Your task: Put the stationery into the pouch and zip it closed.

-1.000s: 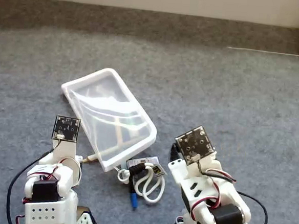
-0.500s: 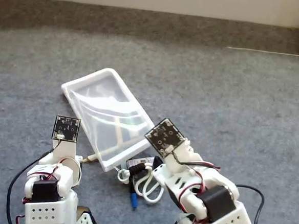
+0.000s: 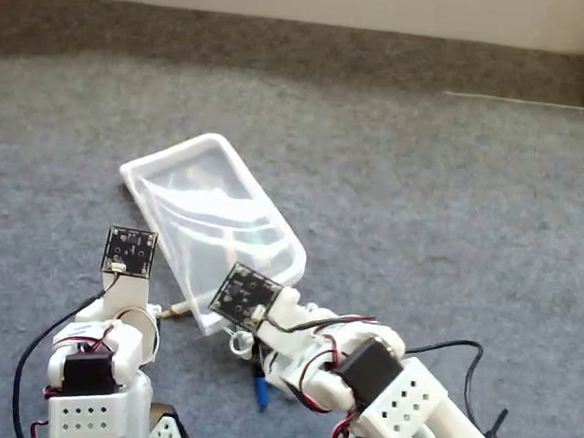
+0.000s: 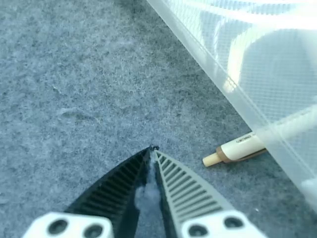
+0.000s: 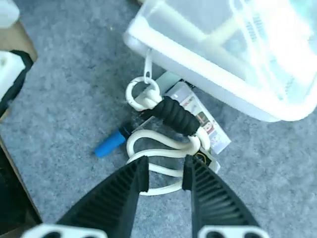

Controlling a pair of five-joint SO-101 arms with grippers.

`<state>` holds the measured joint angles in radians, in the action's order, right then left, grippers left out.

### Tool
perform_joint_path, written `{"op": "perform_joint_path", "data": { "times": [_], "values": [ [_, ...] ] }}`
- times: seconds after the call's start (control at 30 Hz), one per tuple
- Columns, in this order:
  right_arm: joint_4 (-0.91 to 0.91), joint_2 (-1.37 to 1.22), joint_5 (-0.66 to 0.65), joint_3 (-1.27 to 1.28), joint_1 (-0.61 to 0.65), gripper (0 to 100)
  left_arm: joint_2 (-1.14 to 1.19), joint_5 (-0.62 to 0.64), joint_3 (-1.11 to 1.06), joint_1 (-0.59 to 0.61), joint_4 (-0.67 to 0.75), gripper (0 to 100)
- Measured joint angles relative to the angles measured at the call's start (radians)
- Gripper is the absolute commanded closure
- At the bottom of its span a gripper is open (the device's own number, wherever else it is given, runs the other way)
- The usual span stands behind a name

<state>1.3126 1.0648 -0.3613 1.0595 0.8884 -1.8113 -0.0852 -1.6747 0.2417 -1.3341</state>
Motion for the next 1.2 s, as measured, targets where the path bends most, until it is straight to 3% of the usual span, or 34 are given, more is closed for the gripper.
{"op": "perform_joint_path", "data": {
  "times": [0.8,1.2],
  "values": [
    [-0.249,-0.304,-0.132,0.0,0.044,79.3,0.0,0.0,0.0,0.0,0.0,99],
    [-0.338,-0.319,-0.196,0.018,0.046,79.3,0.0,0.0,0.0,0.0,0.0,99]
  ]
}}
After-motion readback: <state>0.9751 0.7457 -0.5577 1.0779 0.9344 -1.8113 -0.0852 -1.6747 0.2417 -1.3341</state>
